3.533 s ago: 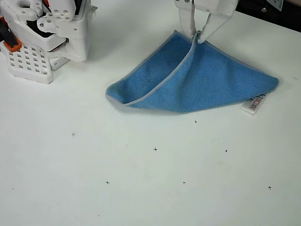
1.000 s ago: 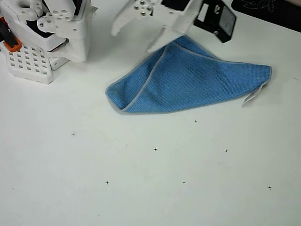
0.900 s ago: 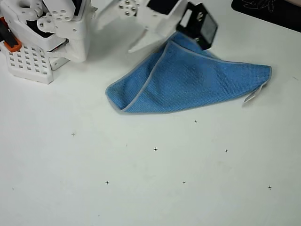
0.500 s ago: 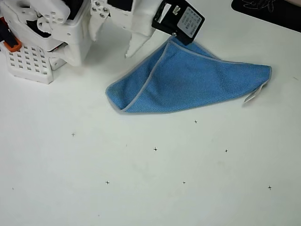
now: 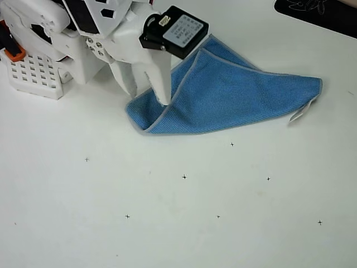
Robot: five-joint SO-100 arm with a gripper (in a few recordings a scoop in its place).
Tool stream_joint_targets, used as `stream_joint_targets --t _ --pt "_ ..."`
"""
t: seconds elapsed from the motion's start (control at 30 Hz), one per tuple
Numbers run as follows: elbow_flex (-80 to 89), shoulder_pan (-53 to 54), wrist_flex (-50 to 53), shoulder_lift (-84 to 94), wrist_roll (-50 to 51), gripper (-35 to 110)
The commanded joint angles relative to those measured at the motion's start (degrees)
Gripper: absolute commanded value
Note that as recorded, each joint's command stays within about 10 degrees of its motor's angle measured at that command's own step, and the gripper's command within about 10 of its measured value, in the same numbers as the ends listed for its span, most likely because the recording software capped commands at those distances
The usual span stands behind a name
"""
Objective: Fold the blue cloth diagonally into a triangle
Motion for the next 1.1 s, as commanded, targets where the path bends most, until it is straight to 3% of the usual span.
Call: stream_joint_targets --t 0.0,0.57,1.07 --pt "0.4 1.9 -3.4 9.8 -2.5 34" --pt "14.4 5.0 -22.3 10.7 -20.3 34" --pt "17.1 5.9 -22.6 10.7 -20.8 34"
